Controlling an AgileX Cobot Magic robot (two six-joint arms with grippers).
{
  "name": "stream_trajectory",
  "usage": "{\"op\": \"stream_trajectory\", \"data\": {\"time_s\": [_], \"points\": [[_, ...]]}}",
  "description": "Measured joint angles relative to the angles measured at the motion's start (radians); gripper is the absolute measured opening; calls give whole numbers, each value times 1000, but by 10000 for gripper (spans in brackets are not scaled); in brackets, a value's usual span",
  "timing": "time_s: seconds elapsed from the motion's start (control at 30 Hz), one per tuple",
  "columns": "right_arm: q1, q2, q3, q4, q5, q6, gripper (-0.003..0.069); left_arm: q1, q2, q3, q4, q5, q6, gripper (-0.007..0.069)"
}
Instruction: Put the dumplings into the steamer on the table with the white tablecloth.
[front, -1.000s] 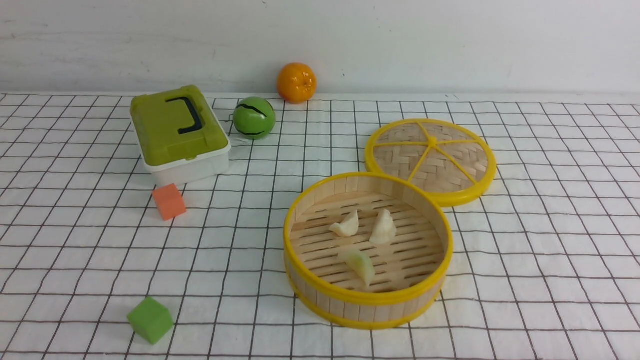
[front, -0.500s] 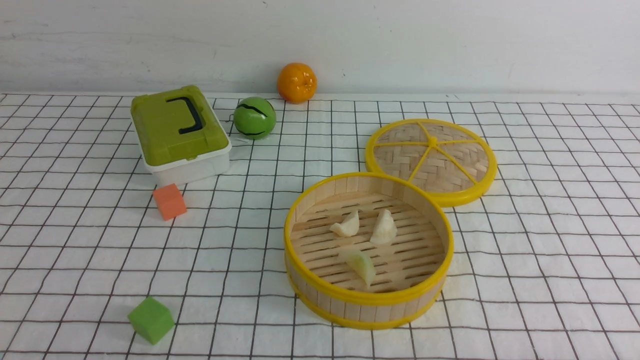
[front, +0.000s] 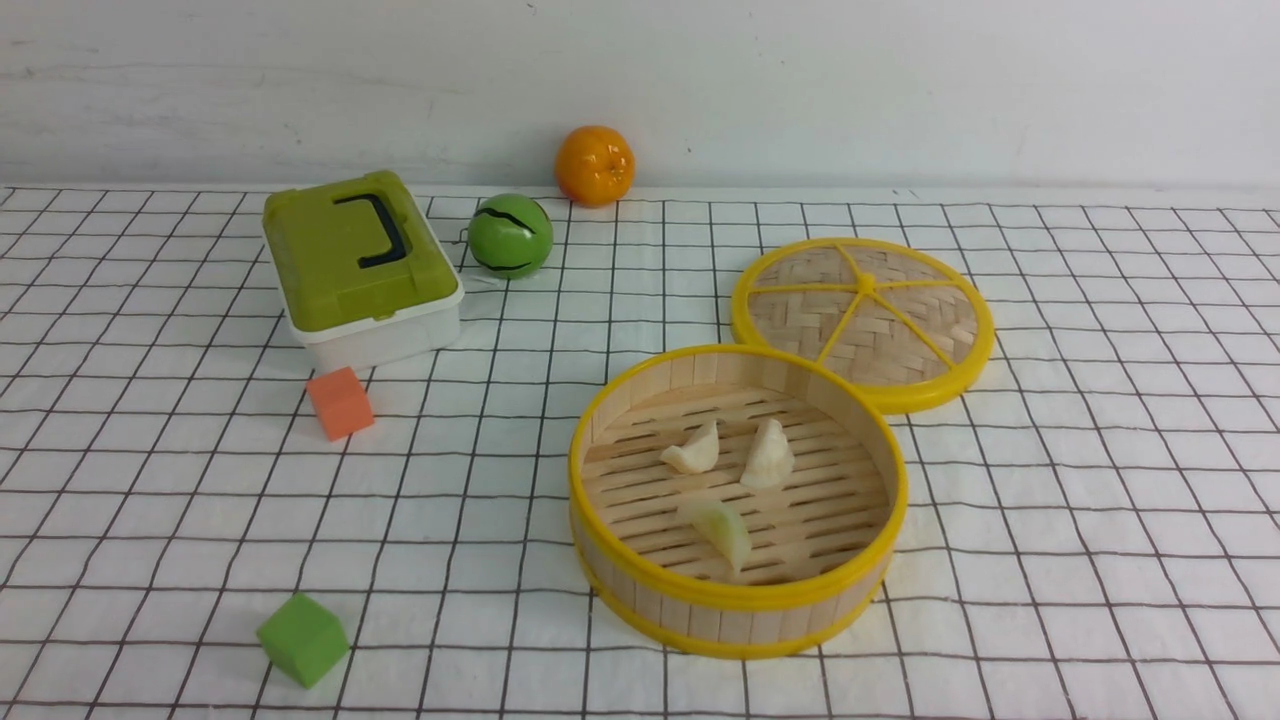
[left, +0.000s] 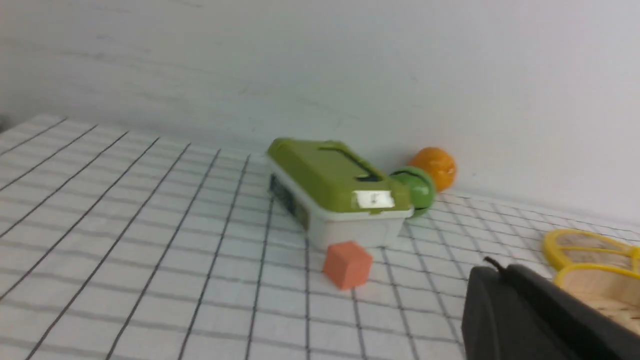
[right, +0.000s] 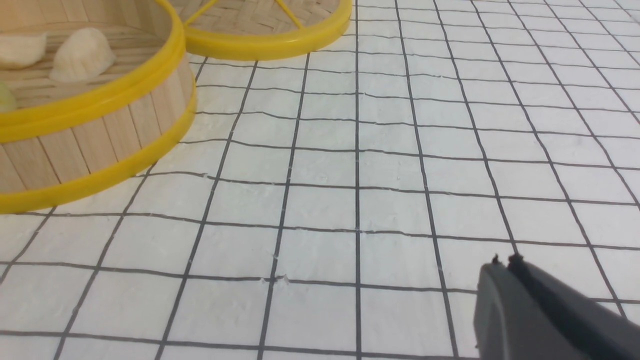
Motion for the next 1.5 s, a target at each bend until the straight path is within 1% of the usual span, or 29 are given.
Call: {"op": "stream_trajectory", "data": {"time_s": [0.07, 0.17, 0.33, 0.4, 0.53, 1.5], "points": [[0, 0, 0, 0, 0, 0, -13, 45, -12, 26, 0, 70, -13, -13], [0, 0, 0, 0, 0, 0, -13, 71, -12, 40, 0, 150, -15, -13], [0, 0, 0, 0, 0, 0, -13, 60, -12, 41, -2, 254, 9, -13], [0, 0, 0, 0, 0, 0, -13, 55, -12, 41, -8, 302, 47, -13], [0, 0, 0, 0, 0, 0, -13, 51, -12, 41, -15, 307, 73, -13], [0, 0, 0, 0, 0, 0, -13, 51, -12, 41, -20, 305, 74, -13]]}}
